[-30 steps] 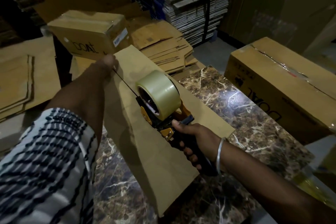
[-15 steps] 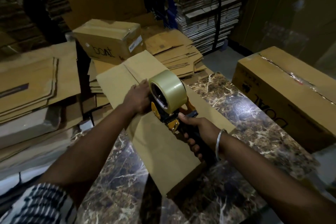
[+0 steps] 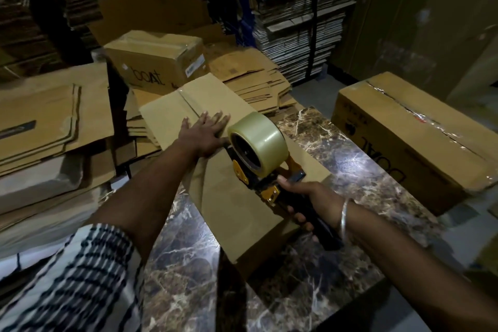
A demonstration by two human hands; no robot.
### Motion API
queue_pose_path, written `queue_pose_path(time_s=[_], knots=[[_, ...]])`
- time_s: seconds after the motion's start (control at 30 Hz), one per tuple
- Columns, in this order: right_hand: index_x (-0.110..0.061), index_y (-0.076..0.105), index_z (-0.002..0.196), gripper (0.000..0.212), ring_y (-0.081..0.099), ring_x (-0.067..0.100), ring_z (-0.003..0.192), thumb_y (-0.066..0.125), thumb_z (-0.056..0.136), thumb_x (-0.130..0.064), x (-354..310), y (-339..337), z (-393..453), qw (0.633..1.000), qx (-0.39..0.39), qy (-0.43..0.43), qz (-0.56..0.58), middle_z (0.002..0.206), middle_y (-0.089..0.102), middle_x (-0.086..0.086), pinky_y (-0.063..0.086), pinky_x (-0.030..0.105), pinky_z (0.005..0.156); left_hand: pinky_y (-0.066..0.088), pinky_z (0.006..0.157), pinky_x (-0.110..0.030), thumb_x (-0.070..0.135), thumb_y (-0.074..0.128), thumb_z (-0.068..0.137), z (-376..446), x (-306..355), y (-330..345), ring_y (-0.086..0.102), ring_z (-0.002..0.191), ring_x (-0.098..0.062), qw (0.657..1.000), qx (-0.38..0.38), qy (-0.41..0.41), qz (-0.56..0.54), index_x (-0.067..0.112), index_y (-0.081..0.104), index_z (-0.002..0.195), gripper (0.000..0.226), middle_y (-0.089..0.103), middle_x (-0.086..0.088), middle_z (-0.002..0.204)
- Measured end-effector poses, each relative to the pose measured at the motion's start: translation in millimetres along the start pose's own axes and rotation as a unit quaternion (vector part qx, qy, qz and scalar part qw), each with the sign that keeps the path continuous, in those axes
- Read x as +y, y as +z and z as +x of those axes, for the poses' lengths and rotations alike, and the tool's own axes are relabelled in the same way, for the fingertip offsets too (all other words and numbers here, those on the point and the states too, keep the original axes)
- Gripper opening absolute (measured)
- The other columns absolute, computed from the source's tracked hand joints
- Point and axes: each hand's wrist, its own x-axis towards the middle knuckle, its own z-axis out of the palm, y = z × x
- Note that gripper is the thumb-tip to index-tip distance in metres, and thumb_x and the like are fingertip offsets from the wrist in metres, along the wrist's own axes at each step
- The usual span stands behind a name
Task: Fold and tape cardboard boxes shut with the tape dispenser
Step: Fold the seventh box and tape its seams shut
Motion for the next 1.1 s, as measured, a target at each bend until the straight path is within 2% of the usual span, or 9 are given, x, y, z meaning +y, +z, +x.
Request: queue_pose_path(time_s=[0.13,0.27,0.43,0.47,0.57,0.77,0.93,1.07,1.1], knots=[[-0.013,0.059,0.084,0.060,0.040,0.016,0.043,0.057,0.073,-0.072,18,1,-14,0.999,0.030,-0.036,0.014,0.077,0.051,0.006,0.032,0.026,0.047,-0.001,0.118,-0.062,0.073,0.024,0.096,-5,5,1,-0.006,0.154,-0.020,0.999,0.029,-0.009,0.025,0.043,-0.003,0.157,0.074,-0.003,0.015,0.166],[-0.015,0.065,0.105,0.072,0.048,0.017,0.041,0.055,0.064,-0.073,12,7,-15,0.997,0.052,-0.051,0.000,0.105,0.060,0.012,0.039,0.024,0.046,0.007,0.120,-0.057,0.060,0.026,0.102,-21,18,8,0.000,0.154,-0.016,0.994,0.108,-0.002,-0.028,0.033,0.011,0.159,0.065,0.010,0.010,0.167],[-0.006,0.064,0.096,0.061,0.044,0.016,0.034,0.055,0.086,-0.066,11,3,-11,0.997,0.064,-0.039,0.006,0.048,0.056,0.001,0.037,0.023,0.045,0.000,0.121,-0.057,0.047,0.035,0.100,-49,40,10,-0.003,0.155,-0.019,0.993,0.073,0.089,-0.005,0.033,0.020,0.158,0.061,0.011,0.007,0.167],[-0.006,0.065,0.095,0.061,0.044,0.017,0.034,0.056,0.084,-0.066,10,2,-9,0.997,0.064,-0.043,0.006,0.055,0.061,0.004,0.037,0.023,0.045,0.001,0.122,-0.057,0.043,0.038,0.098,-51,41,10,0.003,0.155,-0.021,0.993,0.069,0.100,-0.007,0.032,0.025,0.157,0.061,0.016,0.005,0.166],[-0.011,0.068,0.103,0.070,0.048,0.019,0.039,0.061,0.067,-0.071,1,6,-1,0.995,0.058,-0.085,0.010,0.108,0.067,0.023,0.039,0.027,0.048,0.006,0.122,-0.057,0.044,0.042,0.095,-47,41,4,0.018,0.152,-0.023,0.995,0.043,0.086,0.001,0.026,0.037,0.153,0.061,0.031,-0.002,0.162],[-0.007,0.068,0.100,0.058,0.043,0.020,0.041,0.058,0.088,-0.063,-24,4,18,0.996,0.034,-0.087,0.005,0.078,0.064,0.005,0.033,0.024,0.048,0.010,0.122,-0.054,0.050,0.048,0.096,-35,32,-7,0.019,0.151,-0.018,0.999,0.033,0.015,-0.013,0.032,0.034,0.154,0.062,0.027,0.004,0.163],[-0.012,0.067,0.120,0.064,0.043,0.021,0.043,0.057,0.086,-0.065,-32,0,29,0.995,0.010,-0.092,-0.024,0.117,0.064,0.010,0.034,0.021,0.045,0.005,0.120,-0.062,0.054,0.039,0.100,-29,23,-9,0.014,0.153,-0.017,1.000,-0.005,-0.004,-0.001,0.034,0.028,0.155,0.060,0.022,0.006,0.165],[-0.008,0.062,0.130,0.072,0.043,0.018,0.038,0.058,0.086,-0.064,-26,-6,29,0.995,0.005,-0.098,-0.017,0.078,0.071,-0.003,0.034,0.023,0.046,0.003,0.117,-0.068,0.052,0.038,0.101,-30,21,-10,0.010,0.153,-0.018,1.000,0.003,0.009,-0.010,0.035,0.026,0.156,0.058,0.020,0.007,0.165],[-0.010,0.060,0.134,0.071,0.045,0.017,0.037,0.058,0.086,-0.062,-23,-6,27,0.994,0.006,-0.105,-0.014,0.083,0.071,-0.002,0.035,0.023,0.044,0.003,0.116,-0.070,0.051,0.039,0.101,-30,20,-9,0.008,0.154,-0.018,1.000,0.005,0.014,-0.009,0.037,0.027,0.155,0.057,0.018,0.009,0.166]])
